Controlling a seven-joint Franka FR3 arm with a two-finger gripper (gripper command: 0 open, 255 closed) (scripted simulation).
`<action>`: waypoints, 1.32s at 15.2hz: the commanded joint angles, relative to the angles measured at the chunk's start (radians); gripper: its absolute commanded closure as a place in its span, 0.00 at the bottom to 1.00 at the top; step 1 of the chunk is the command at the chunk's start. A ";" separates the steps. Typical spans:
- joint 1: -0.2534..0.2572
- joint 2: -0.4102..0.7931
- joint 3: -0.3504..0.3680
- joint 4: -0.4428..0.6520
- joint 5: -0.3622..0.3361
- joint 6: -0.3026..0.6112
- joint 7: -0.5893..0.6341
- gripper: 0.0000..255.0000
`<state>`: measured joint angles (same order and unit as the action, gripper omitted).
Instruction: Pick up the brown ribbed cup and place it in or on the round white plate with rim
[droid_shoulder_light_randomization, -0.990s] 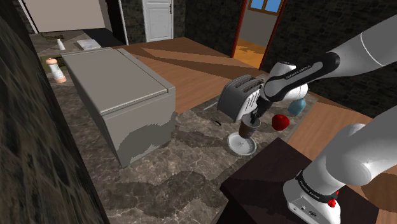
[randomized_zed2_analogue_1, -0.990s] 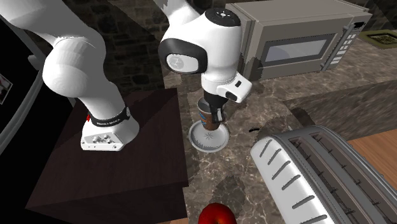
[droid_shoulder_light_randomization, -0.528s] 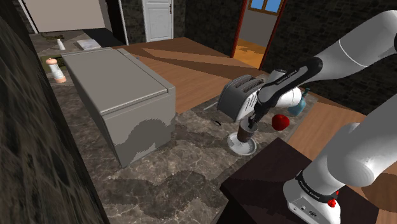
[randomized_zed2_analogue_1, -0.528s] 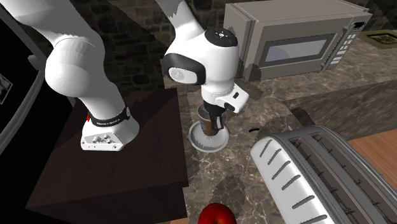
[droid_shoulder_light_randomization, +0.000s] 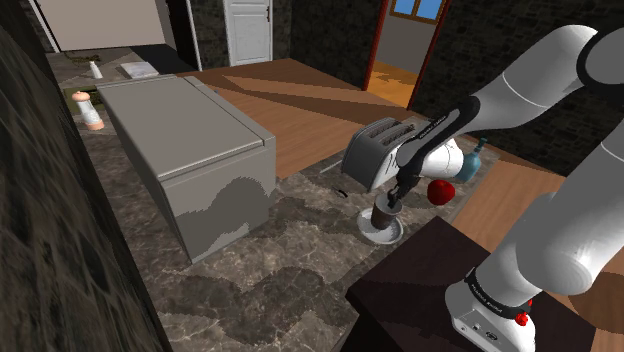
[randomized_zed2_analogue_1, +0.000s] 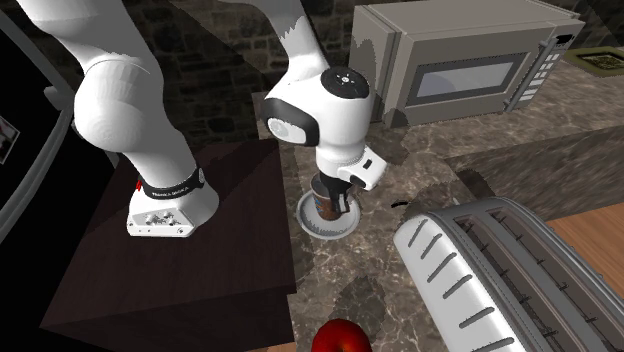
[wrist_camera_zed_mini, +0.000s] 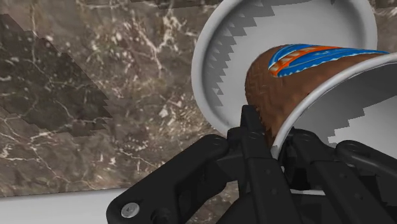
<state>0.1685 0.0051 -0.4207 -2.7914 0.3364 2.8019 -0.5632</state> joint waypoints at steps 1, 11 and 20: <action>0.001 0.004 0.001 0.000 0.008 0.004 -0.006 1.00; 0.001 0.004 0.001 0.000 0.008 0.003 -0.006 0.00; -0.069 -0.186 -0.003 -0.010 -0.261 -0.150 0.185 0.00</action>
<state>0.0999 -0.1800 -0.4240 -2.8017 0.0767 2.6533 -0.3797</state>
